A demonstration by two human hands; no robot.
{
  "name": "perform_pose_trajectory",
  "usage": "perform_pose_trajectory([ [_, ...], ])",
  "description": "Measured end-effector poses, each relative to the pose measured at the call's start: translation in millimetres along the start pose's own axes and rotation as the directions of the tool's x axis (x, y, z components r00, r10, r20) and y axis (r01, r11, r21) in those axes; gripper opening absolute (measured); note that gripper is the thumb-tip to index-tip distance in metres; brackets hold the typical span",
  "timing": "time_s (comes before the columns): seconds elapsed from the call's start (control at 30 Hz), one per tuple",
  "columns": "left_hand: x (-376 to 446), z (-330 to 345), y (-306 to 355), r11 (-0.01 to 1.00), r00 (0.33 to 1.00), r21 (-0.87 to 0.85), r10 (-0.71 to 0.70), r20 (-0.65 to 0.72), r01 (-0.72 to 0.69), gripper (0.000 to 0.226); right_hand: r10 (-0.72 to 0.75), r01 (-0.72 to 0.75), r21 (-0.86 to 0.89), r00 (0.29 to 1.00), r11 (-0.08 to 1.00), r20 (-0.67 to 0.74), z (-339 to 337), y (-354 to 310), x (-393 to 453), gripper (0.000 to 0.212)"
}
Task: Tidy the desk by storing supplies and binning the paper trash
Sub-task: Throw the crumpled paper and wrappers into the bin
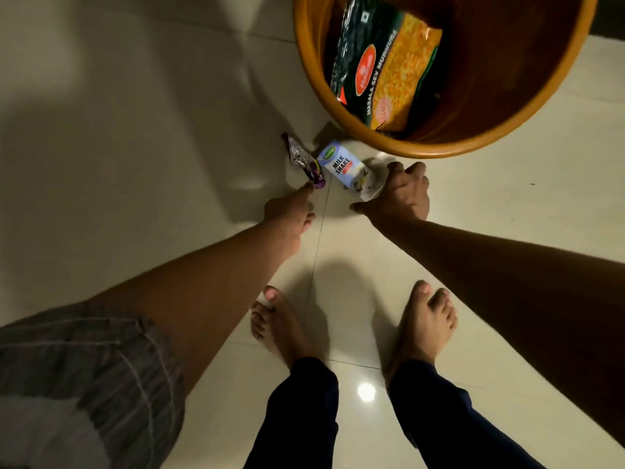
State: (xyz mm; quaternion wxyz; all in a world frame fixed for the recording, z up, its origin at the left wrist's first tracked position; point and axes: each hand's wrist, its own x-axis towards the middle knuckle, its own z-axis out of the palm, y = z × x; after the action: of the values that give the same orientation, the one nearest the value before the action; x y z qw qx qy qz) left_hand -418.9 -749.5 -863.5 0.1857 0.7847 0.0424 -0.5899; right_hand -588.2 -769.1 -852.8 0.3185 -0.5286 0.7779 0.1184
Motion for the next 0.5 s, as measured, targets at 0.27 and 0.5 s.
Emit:
perform_pose_trajectory([
  [0.27, 17, 10, 1, 0.969, 0.987, -0.244, -0.006, 0.162, 0.046, 0.013, -0.1, 0.122, 0.187, 0.987, 0.975, -0.126, 24, 4, 20, 0.069],
  [0.5, -10, 14, 26, 0.958, 0.993, -0.285, 0.026, 0.118, 0.009, 0.013, -0.026, 0.049, 0.279, 0.996, 0.959, -0.086, 0, 31, -43, 0.068],
])
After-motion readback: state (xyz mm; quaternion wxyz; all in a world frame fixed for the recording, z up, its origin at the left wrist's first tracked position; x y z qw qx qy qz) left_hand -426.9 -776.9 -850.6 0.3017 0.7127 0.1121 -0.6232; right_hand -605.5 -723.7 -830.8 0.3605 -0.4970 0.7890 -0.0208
